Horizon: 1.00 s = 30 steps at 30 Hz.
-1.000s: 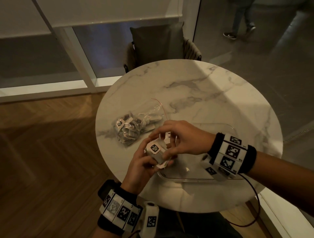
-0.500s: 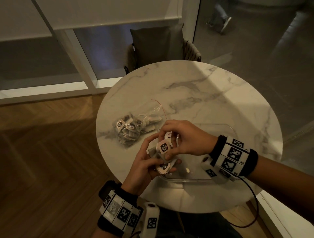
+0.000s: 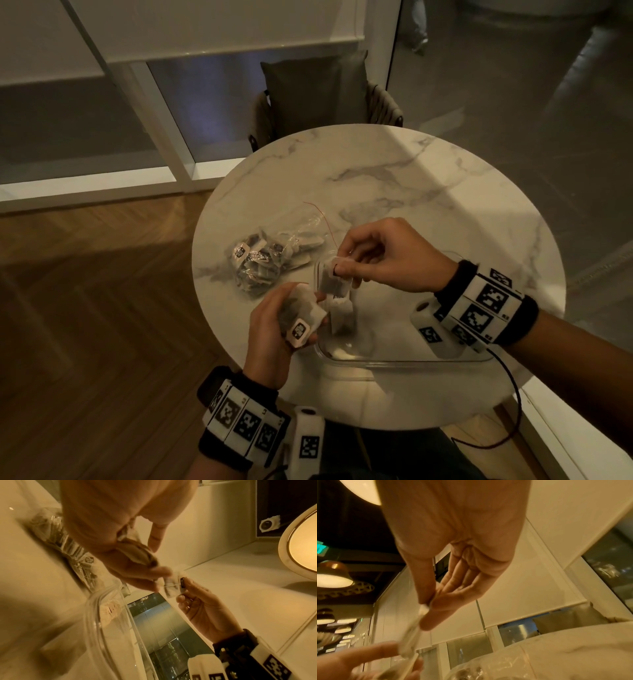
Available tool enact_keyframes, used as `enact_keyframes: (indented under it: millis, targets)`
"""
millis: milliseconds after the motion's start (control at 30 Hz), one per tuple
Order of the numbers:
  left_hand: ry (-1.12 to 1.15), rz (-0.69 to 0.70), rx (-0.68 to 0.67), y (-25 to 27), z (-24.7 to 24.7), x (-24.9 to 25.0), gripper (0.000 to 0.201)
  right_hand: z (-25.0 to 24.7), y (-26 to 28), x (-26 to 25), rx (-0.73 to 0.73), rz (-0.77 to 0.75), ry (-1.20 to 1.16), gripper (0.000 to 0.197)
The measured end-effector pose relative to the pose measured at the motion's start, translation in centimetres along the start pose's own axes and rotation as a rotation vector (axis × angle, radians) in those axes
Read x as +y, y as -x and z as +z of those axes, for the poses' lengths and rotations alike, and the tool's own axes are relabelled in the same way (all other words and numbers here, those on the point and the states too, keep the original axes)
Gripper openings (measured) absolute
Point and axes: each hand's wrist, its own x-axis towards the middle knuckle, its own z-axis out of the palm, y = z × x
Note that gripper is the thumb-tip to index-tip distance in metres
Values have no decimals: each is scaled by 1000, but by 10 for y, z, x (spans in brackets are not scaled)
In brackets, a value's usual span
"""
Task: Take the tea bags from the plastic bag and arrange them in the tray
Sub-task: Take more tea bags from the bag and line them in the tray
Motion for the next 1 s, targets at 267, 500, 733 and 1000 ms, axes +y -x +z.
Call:
enact_keyframes:
  millis: [267,500,733,1000]
  targets:
    - [-121,129,63,-1,0,-1,51,-4,-1,5,62,6,124,10]
    - [-92,245,85,0,14,0,51,3,1,10,92,77,-224,11]
    - [-165,400,-1,-6,26,-1,6,12,5,18,170,142,-464,19]
    - [-238,543,-37,-8,29,3,9,13,6,20,178,116,-420,17]
